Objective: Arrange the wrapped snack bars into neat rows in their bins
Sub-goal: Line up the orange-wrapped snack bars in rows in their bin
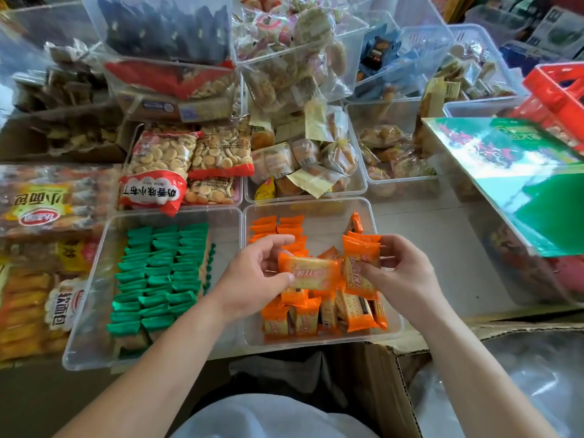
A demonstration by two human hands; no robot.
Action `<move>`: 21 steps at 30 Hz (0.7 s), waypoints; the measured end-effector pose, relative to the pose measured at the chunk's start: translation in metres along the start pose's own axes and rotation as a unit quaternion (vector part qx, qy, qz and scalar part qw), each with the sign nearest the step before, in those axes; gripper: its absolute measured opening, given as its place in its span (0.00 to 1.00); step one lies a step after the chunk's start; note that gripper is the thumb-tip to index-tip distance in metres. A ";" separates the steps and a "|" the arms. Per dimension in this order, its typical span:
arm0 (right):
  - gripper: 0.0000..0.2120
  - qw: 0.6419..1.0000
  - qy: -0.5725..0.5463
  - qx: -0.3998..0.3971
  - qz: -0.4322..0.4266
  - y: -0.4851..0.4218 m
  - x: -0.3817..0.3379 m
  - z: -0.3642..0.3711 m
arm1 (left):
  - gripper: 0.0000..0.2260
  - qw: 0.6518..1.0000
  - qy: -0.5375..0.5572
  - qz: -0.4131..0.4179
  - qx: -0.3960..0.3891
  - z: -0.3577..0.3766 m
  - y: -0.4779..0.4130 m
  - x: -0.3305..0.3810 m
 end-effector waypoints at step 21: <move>0.21 0.991 -0.070 -0.118 0.005 -0.005 -0.012 0.017 | 0.08 0.998 0.037 -0.036 -0.046 0.052 -0.010 0.001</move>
Point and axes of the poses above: each hand's wrist, its own y-axis away from the middle knuckle, its own z-axis out of the palm, x = y × z, the point moved 5 cm from there along -y, towards the middle knuckle, and after that the axes turned 3 degrees about z, right-handed, at the moved point
